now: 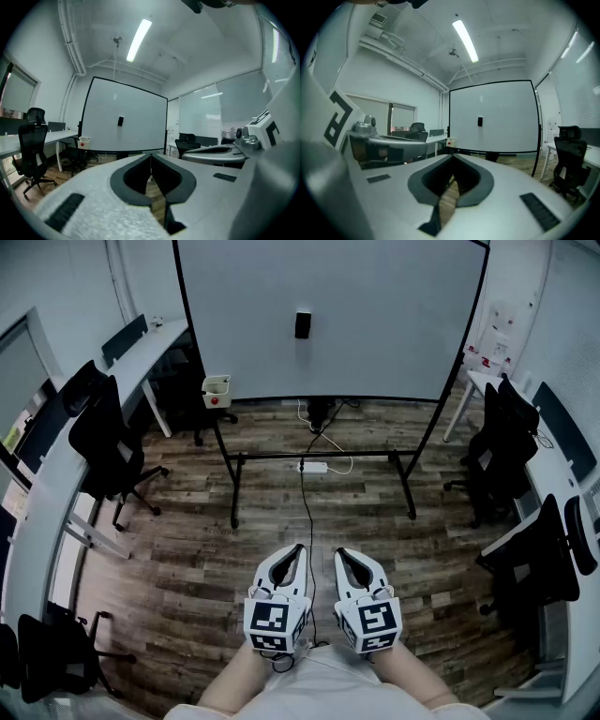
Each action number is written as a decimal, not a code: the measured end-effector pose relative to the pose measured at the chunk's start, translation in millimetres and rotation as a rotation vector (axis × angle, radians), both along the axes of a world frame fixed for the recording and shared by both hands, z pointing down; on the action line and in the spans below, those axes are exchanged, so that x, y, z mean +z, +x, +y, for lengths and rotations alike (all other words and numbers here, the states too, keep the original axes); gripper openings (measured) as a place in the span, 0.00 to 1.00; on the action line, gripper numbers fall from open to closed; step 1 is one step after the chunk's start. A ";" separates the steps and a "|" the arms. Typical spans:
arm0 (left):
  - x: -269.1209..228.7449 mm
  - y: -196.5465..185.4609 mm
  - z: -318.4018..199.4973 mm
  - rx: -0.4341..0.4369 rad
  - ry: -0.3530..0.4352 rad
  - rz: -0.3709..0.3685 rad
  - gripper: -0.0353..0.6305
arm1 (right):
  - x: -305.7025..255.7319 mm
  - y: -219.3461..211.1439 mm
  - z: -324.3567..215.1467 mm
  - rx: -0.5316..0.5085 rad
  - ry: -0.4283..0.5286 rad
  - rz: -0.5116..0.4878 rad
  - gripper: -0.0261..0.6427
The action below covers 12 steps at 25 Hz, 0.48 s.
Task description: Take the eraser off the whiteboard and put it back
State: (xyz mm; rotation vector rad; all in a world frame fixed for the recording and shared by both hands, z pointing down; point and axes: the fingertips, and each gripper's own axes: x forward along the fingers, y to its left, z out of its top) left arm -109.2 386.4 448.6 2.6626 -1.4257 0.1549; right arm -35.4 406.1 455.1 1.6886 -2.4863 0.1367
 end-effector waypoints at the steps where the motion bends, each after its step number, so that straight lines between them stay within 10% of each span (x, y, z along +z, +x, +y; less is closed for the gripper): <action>1: 1.3 -0.6 -1.4 0.001 -0.001 0.003 0.08 | -0.3 -0.9 -1.7 0.000 -0.002 -0.002 0.08; 12: -0.3 -36.5 -14.1 0.008 0.010 0.044 0.08 | 0.4 -28.6 -16.0 0.027 -0.001 -0.067 0.08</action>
